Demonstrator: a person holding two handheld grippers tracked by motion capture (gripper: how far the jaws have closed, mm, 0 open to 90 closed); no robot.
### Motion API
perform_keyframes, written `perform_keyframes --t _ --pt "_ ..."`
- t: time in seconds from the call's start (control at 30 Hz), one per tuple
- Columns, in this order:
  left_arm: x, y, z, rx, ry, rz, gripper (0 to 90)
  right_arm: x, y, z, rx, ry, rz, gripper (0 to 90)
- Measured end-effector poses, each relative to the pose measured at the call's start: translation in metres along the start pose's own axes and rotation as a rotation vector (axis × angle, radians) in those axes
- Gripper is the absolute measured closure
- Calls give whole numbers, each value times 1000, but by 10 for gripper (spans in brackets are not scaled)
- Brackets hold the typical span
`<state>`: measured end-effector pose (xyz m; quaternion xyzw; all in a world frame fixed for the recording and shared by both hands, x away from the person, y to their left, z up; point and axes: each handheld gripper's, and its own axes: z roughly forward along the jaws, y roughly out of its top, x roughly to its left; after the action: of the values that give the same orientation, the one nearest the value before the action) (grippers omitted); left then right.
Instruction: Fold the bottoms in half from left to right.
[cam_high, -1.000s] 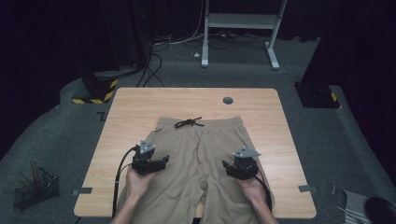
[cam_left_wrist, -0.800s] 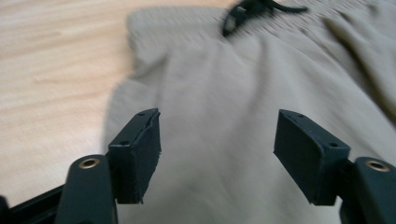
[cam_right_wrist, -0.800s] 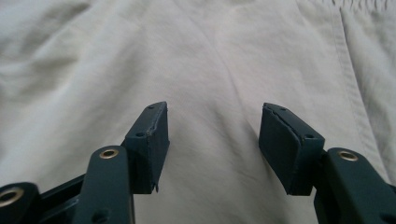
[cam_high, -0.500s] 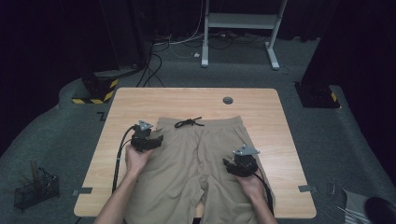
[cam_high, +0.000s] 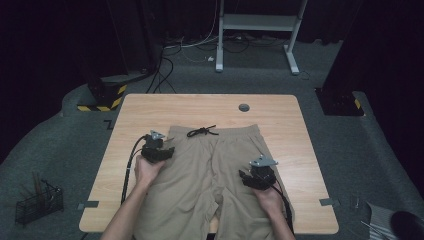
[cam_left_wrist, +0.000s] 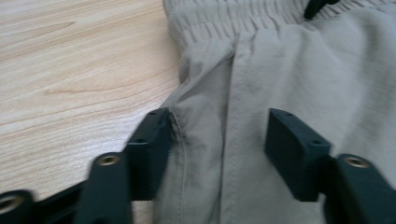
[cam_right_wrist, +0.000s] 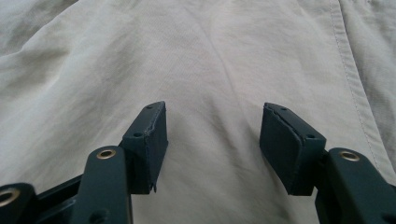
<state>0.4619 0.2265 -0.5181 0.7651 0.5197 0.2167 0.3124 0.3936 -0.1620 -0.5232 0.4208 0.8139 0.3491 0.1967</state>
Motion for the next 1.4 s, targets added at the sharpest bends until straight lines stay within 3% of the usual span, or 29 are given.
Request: perform_keyframes --t 0.2,0.4,0.6,0.77,1.23,1.4 --pt "1 0 -3 -1 -23 16 665 0 0 0 -1 -1 -2 415" --pt "7 -1 -4 0 -72 -24 846 0 0 0 -1 -2 -2 415" --pt "8 1 -8 -14 -92 -40 863 0 0 0 0 -2 -1 415" --pt "9 4 -18 -53 -124 -54 865 0 0 0 -2 -1 -4 415" --pt "9 7 -30 -94 -174 -63 869 0 0 0 -2 -1 -2 415" --pt "4 16 -39 -98 -173 -15 870 0 0 0 1 -2 -1 414"
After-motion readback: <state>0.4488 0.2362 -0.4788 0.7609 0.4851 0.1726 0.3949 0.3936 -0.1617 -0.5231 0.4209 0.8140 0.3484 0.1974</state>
